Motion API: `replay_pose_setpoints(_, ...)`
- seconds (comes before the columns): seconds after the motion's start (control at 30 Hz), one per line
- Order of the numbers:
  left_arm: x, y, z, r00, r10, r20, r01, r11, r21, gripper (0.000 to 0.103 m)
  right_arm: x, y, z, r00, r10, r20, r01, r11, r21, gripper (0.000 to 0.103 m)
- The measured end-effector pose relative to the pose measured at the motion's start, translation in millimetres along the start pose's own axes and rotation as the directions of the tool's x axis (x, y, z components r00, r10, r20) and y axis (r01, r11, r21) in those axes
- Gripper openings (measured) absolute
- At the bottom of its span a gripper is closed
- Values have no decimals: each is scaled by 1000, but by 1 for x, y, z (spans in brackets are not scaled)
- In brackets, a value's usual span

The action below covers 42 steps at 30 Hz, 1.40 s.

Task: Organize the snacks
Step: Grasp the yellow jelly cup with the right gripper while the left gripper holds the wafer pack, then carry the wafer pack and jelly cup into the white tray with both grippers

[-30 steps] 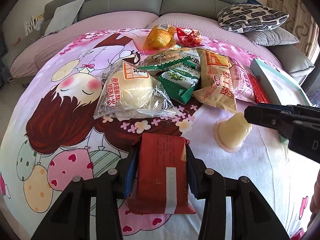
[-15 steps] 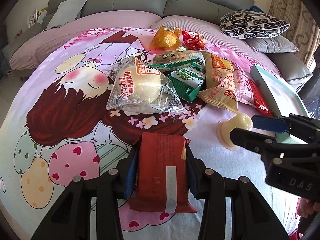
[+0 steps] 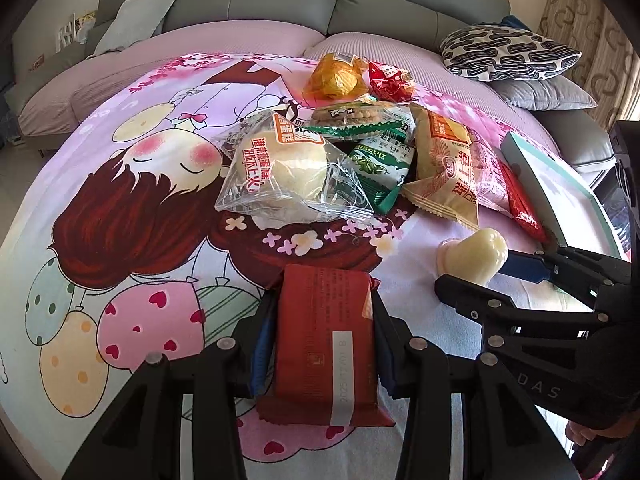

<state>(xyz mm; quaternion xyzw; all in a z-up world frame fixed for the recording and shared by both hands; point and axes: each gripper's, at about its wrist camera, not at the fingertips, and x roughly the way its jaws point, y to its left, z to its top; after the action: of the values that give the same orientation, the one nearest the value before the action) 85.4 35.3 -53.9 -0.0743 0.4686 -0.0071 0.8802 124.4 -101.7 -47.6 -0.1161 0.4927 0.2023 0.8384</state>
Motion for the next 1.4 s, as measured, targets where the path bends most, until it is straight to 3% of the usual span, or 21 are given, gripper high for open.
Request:
replay_pose_setpoints(0.17,0,-1,0,1000,5,1,-5,1000,6,45,-2,-3,-3,1000,2,6,-2,999,33,50)
replay_pose_setpoints(0.7,-3,-7,1,999,34,-5,-34,999,26,43,-16,-8,-7,1000,2,14,-3,997,72,49)
replay_pose_setpoints(0.97,-13,-18,1,1000,28,-11,-27,998,49,42,-38,-11,-6,998,12,56,-17,997,80,49)
replay_pose_setpoints(1.4,-43,-57,23,999,19,47,-24,992,123,42,-85,-43,-7,988,-7,153,-14,990,137,49)
